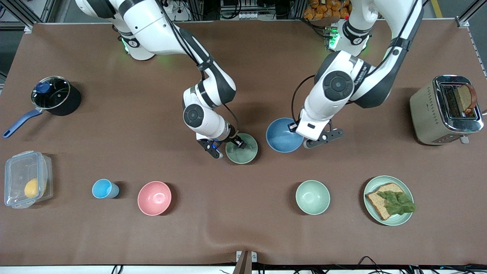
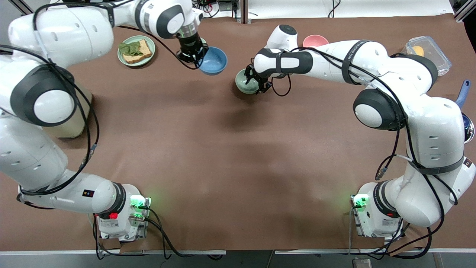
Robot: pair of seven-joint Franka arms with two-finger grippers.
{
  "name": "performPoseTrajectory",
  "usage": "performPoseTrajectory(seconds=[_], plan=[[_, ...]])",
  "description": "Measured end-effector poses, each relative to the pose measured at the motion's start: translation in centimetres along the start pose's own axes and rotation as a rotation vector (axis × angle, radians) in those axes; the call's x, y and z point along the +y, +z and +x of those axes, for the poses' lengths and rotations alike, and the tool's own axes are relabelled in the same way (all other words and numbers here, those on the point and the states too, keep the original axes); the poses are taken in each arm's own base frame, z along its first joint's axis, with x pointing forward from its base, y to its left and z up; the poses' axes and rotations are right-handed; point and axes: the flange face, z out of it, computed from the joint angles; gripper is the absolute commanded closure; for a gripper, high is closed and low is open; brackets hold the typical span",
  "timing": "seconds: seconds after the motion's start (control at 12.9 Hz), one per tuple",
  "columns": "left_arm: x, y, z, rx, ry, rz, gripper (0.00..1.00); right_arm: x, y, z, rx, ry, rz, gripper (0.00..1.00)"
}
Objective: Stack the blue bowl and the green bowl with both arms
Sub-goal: 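Carry the blue bowl and green bowl toward each other at table center, then lower the blue bowl into the green bowl with the left gripper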
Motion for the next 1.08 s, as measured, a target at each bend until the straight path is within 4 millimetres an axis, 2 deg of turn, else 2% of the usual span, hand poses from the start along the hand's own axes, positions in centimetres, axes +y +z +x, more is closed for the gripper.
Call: performPoseTrajectory(seconds=[0.15, 0.39, 0.54, 0.62, 0.93, 1.08], plan=[[0.8, 0.4, 0.1, -0.007, -0.019, -0.005, 1.0, 0.1, -1.4, 2.1, -0.001, 0.029, -0.004, 0.0], [0.9, 0.5, 0.4, -0.005, -0.028, -0.012, 1.0, 1.0, -5.1, 6.8, -0.035, 0.109, -0.029, 0.0], [2.0, 1.1, -0.1, -0.002, -0.042, -0.028, 1.0, 2.1, -7.1, 10.6, -0.044, 0.205, -0.027, 0.0], [3.0, 1.7, -0.6, -0.002, -0.051, -0.039, 1.0, 2.3, -7.5, 11.5, -0.043, 0.251, -0.022, 0.0], [6.4, 4.0, -1.7, -0.016, -0.109, -0.077, 1.0, 1.6, -6.8, 10.1, -0.034, 0.323, -0.008, 0.0], [7.3, 4.7, -1.4, -0.014, -0.136, -0.104, 1.0, 1.5, -6.1, 10.4, -0.013, 0.334, 0.019, 0.0]])
